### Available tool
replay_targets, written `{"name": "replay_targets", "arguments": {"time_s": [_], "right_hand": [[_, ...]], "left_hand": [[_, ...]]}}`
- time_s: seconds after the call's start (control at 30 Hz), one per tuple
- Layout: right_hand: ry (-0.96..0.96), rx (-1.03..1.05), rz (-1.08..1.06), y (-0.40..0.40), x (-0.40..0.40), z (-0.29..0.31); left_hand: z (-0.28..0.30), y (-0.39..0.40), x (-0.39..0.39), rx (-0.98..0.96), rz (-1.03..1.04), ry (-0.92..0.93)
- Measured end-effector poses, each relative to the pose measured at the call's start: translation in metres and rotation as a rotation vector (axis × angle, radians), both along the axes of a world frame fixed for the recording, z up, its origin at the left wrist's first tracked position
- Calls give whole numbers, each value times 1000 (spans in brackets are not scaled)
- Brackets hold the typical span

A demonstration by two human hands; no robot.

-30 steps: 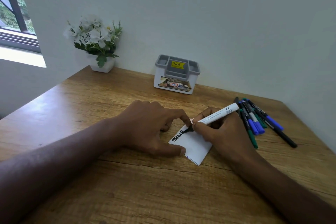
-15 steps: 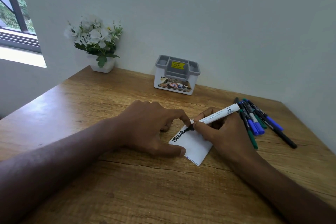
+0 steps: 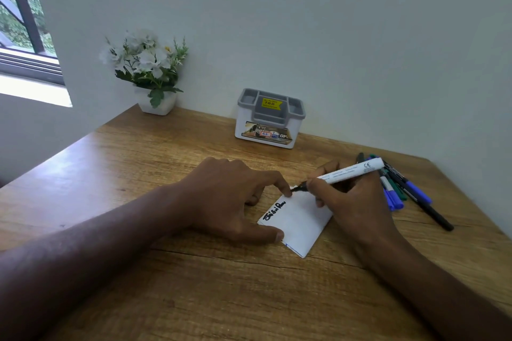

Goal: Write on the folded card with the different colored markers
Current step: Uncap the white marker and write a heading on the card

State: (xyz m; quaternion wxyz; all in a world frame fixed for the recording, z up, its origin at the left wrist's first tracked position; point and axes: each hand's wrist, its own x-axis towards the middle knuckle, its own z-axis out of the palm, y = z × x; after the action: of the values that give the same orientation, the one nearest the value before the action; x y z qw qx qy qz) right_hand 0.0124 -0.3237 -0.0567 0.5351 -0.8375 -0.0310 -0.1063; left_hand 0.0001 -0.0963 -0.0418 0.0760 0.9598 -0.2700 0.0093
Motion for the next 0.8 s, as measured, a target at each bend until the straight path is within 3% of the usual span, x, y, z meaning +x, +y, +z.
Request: {"name": "replay_targets", "arguments": {"time_s": [0.27, 0.8], "right_hand": [[47, -71, 69, -1, 2, -1], [59, -151, 81, 0, 1, -1]], "left_hand": [[-3, 1, 2, -68, 5, 5], [-2, 1, 1, -26, 4, 1]]}}
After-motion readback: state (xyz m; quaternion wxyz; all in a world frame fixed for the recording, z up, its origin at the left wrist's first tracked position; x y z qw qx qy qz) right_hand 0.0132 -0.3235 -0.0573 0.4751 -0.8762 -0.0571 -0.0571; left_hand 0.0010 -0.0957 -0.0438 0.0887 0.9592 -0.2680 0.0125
